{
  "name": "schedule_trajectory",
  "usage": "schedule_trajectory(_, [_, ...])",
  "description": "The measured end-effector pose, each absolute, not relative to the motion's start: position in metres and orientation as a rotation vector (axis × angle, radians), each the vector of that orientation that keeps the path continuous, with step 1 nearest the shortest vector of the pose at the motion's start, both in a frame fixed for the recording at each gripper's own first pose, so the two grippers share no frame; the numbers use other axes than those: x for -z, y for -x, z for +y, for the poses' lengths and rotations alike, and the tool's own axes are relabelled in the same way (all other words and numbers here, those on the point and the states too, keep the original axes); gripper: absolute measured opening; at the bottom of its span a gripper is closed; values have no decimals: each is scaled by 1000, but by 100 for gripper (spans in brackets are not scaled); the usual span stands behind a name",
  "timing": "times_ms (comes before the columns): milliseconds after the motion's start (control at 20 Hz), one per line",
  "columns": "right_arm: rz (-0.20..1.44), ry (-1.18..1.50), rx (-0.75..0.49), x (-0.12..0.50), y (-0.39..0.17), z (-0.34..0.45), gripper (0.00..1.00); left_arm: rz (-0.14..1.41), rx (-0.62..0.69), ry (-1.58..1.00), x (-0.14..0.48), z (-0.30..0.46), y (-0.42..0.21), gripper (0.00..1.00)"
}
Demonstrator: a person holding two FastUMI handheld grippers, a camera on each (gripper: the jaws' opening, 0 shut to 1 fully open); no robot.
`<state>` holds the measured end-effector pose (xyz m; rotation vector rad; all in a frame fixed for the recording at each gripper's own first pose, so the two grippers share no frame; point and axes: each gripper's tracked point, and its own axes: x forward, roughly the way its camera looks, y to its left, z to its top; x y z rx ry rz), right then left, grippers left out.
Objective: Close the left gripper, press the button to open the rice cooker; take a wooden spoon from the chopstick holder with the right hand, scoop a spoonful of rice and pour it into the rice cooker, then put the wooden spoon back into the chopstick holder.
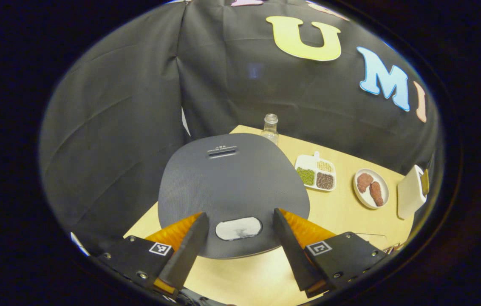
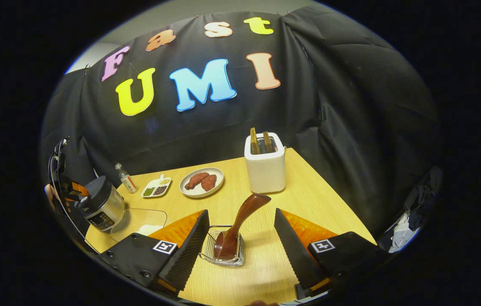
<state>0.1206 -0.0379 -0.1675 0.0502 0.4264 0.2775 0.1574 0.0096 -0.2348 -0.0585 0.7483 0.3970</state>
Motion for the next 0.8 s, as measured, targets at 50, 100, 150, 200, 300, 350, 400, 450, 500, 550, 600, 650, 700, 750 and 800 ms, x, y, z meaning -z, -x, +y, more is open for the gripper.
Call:
schedule_trajectory(50, [403,-56,-272,160,-118,-38,98,739,-374,68,232,3,-155,98])
schedule_trajectory(100, [380,-57,-262,150,-115,-39,98,719,-341,58,223,-3,-152,97])
schedule_trajectory(150, [361,-55,-247,140,-113,-41,98,707,-325,32,214,-5,-143,94])
schedule_trajectory(200, [347,-56,-237,131,-110,-42,99,689,-315,-1,204,-4,-134,97])
schedule_trajectory(300, [297,-55,-237,105,-103,-40,98,598,-265,-40,164,-14,-123,95])
schedule_trajectory(350, [272,-40,-240,96,-101,-39,98,550,-214,-45,141,-26,-115,94])
schedule_trajectory(400, [255,-15,-234,88,-98,-41,98,505,-153,-53,120,-39,-103,95])
schedule_trajectory(450, [230,5,-217,77,-94,-46,98,456,-110,-68,99,-48,-89,94])
schedule_trajectory(500, [192,8,-203,63,-89,-48,98,410,-86,-84,79,-54,-77,95])
schedule_trajectory(550, [161,-2,-199,50,-79,-45,98,359,-70,-88,62,-61,-63,94])
schedule_trajectory(600, [147,-20,-199,42,-68,-44,98,300,-59,-77,50,-67,-50,95])
schedule_trajectory(650, [141,-35,-200,41,-57,-44,98,252,-45,-59,42,-72,-35,93])
schedule_trajectory(700, [141,-42,-201,41,-45,-46,98,217,-37,-41,39,-76,-17,93])
schedule_trajectory(750, [145,-42,-199,43,-32,-51,98,203,-31,-21,40,-81,-4,93])
schedule_trajectory(800, [154,-35,-197,45,-18,-57,98,192,-20,-4,47,-86,10,93])
